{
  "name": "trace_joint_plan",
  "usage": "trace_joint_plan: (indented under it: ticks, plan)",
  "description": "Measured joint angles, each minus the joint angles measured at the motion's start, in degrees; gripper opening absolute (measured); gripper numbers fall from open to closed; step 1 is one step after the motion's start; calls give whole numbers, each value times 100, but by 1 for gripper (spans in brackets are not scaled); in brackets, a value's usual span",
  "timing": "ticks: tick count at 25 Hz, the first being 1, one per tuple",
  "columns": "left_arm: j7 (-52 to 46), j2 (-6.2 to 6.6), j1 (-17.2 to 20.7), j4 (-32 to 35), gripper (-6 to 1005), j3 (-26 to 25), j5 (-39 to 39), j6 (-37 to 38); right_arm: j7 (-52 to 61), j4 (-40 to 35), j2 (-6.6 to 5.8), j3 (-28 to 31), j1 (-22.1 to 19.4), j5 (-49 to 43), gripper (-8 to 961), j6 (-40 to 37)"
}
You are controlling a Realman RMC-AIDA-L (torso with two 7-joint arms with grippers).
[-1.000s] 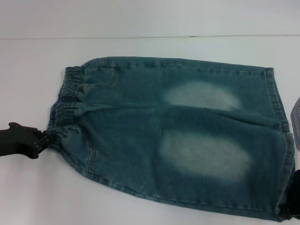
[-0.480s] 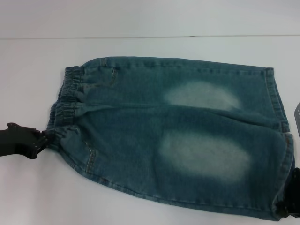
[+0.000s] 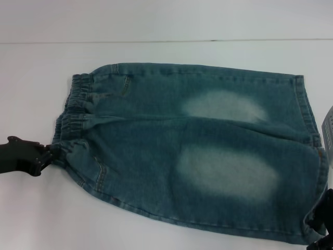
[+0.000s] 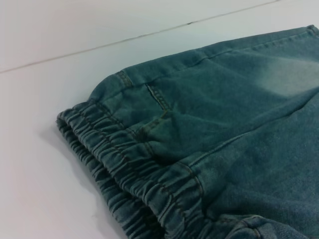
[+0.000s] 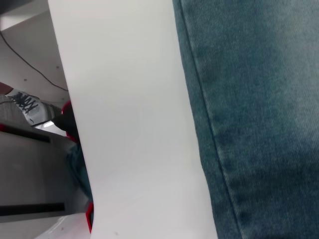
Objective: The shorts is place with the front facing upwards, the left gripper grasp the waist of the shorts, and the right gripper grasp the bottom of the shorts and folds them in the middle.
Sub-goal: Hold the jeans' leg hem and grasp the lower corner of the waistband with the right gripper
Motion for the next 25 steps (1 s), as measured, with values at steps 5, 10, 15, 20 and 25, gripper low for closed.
trace_joint_plan:
  ticks: [5, 10, 15, 20, 25]
  plan:
    - [2, 3, -1, 0, 113, -8, 0, 4, 25, 0, 8, -33, -2, 0, 461, -44]
    - [4, 6, -2, 0, 116, -2, 0, 1, 33, -22, 3, -86, -13, -5, 610, -25]
    - [5, 7, -3, 7, 120, -8, 0, 7, -23, -64, -1, -154, -34, -9, 721, -21]
    - [5, 16, -11, 3, 123, -10, 1, -4, -90, -180, -10, -161, -38, 34, 505, -130]
    - [5, 18, -18, 0, 126, -10, 1, -15, -110, -541, 15, -163, -132, 80, 256, -248]
